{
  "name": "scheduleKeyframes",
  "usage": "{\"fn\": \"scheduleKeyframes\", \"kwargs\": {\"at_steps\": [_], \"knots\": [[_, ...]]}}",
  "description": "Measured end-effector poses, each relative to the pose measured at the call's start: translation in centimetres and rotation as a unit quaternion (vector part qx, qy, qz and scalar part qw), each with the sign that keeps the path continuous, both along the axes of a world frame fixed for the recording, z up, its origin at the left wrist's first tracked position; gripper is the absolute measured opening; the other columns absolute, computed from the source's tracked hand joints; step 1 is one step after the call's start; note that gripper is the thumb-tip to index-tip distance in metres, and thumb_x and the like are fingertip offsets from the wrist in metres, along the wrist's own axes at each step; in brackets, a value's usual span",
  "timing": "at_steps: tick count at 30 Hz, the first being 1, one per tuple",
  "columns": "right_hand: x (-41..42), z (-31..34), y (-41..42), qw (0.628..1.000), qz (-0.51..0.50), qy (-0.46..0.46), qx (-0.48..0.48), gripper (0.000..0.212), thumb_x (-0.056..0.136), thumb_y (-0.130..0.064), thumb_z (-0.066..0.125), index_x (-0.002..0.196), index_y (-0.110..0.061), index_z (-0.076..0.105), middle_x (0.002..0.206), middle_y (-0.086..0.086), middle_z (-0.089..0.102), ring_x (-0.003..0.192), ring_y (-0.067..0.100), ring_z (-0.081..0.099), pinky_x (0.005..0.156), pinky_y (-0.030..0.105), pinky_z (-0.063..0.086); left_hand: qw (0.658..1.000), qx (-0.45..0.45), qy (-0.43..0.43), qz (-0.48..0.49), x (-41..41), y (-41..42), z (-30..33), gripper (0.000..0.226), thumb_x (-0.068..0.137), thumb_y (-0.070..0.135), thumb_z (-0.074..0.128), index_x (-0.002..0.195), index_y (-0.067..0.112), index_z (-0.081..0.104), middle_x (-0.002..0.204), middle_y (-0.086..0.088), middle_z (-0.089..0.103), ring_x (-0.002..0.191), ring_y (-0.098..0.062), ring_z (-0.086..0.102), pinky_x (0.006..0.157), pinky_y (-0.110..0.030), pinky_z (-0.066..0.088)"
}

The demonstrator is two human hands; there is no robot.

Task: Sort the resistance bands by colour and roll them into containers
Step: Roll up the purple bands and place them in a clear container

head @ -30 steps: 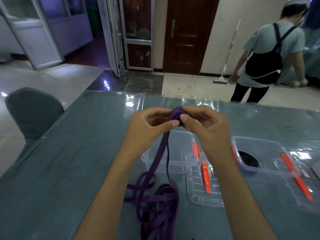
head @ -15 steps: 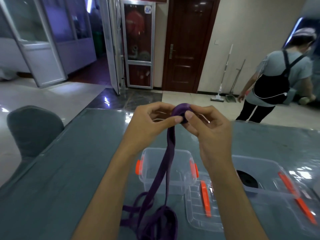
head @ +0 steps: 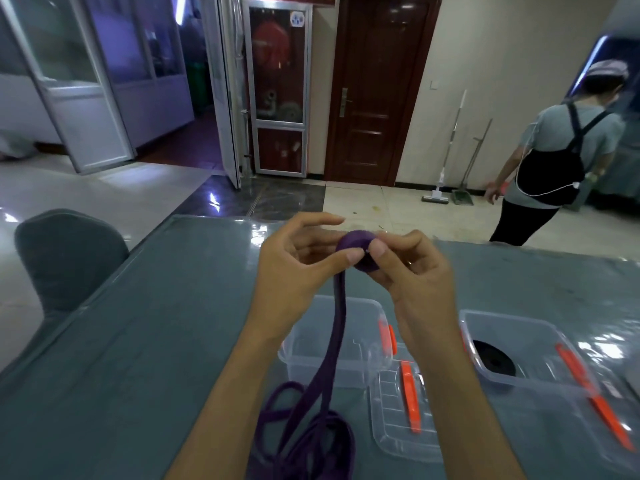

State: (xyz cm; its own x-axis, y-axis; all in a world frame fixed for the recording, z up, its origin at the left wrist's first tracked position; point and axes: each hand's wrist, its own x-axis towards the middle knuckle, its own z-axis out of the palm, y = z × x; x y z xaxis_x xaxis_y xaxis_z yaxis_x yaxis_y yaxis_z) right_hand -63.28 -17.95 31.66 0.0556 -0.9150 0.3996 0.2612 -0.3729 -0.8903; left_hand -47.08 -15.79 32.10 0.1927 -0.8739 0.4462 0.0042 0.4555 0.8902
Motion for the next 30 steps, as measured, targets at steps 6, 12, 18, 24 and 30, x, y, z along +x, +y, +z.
{"fn": "scheduleKeyframes", "kwargs": {"at_steps": [6,12,18,24,30], "knots": [[-0.8,-0.2,0.1,0.999,-0.037,0.028,-0.015,0.021,0.082,-0.021,0.078,0.100,-0.015,0.069,0.097,0.008,0.077,0.096,0.027,0.076,0.080,0.041,0.065,1.000,0.012,-0.011,-0.021,-0.7,0.6,-1.9,0.037,0.083,0.009,0.085,0.117,0.017,0.074,0.110,0.003,0.080,0.105,-0.015,0.076,0.092,-0.029,0.060],[-0.3,-0.9,0.5,0.999,0.025,0.022,0.043,0.020,0.079,-0.022,0.078,0.089,-0.010,0.066,0.103,0.007,0.079,0.101,0.028,0.076,0.084,0.039,0.063,1.000,0.016,0.016,-0.004,-0.3,0.8,-2.7,0.036,0.085,0.013,0.082,0.119,0.015,0.069,0.107,0.000,0.080,0.102,-0.016,0.077,0.090,-0.029,0.061],[0.0,-0.3,0.7,0.999,-0.006,0.043,0.018,0.025,0.081,-0.019,0.078,0.103,-0.012,0.071,0.099,0.004,0.079,0.098,0.023,0.077,0.078,0.035,0.065,0.998,0.008,0.064,0.014,-1.1,1.2,-3.6,0.017,0.086,0.006,0.081,0.100,0.011,0.073,0.103,-0.005,0.080,0.101,-0.021,0.077,0.089,-0.030,0.060],[-0.4,-0.5,0.8,0.997,0.028,0.058,0.045,0.024,0.078,-0.017,0.081,0.090,-0.008,0.063,0.098,0.009,0.079,0.095,0.027,0.078,0.077,0.039,0.065,0.994,-0.054,-0.054,0.077,-1.2,1.2,-4.2,0.021,0.093,0.016,0.077,0.113,0.022,0.074,0.106,0.010,0.076,0.104,-0.022,0.072,0.090,-0.032,0.059],[-0.4,-1.0,0.4,0.999,-0.019,0.002,-0.033,0.017,0.081,-0.016,0.079,0.093,-0.026,0.074,0.101,0.007,0.077,0.102,0.029,0.075,0.078,0.039,0.064,1.000,-0.026,0.003,0.007,-1.6,0.5,-3.8,0.030,0.091,0.007,0.077,0.120,0.017,0.075,0.112,-0.004,0.077,0.109,-0.024,0.074,0.096,-0.034,0.060]]}}
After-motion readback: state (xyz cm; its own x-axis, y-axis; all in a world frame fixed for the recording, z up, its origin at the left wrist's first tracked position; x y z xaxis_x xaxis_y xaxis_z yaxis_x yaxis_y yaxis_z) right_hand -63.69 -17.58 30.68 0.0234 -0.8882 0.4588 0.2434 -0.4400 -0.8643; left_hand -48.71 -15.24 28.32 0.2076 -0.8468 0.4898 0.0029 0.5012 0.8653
